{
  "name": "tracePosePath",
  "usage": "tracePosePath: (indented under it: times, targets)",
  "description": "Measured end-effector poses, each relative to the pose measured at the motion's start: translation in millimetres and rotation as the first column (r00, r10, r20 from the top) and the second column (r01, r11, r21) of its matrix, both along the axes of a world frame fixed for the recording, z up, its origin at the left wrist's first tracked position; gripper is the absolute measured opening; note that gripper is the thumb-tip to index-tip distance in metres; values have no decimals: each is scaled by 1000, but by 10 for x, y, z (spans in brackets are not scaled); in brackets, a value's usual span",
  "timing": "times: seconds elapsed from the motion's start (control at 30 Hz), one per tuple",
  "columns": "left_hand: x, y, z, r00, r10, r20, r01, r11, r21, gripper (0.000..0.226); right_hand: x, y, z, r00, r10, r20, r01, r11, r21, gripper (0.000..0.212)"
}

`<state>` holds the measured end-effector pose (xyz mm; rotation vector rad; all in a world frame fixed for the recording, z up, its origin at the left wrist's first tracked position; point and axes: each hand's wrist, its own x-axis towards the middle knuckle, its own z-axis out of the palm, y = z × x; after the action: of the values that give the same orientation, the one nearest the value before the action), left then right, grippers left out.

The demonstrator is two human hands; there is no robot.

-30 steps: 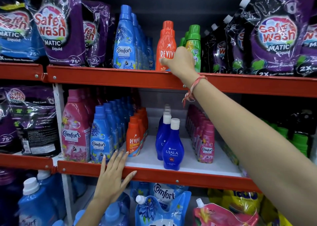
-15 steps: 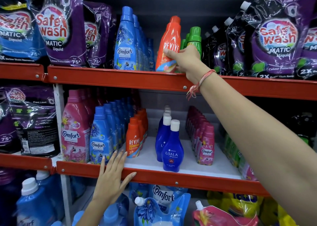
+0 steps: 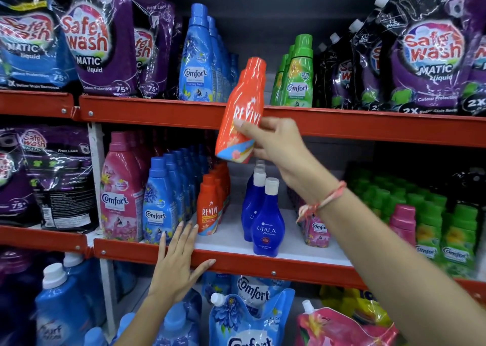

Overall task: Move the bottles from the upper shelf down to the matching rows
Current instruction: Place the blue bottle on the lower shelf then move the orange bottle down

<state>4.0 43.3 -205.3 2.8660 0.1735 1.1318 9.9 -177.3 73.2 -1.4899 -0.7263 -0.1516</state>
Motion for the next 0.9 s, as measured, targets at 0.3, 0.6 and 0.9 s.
tracePosePath:
  times: [0.3,0.6,0.9]
  targets:
    - [9,-3,8,1000,-3,-2,3,1000,-10,90,147,324,-1001,996,-81,24,85,973,-216,57]
    - [39,17,-9,1000,3,3,-3,1000,-4,92,531,587,-1737,977,-214,-6,193,894,-404,63]
    - [46,15,-10,1000,20,-13,-20,1000,5,93,654,698,-1948,972,-233,-30,201,892,-404,60]
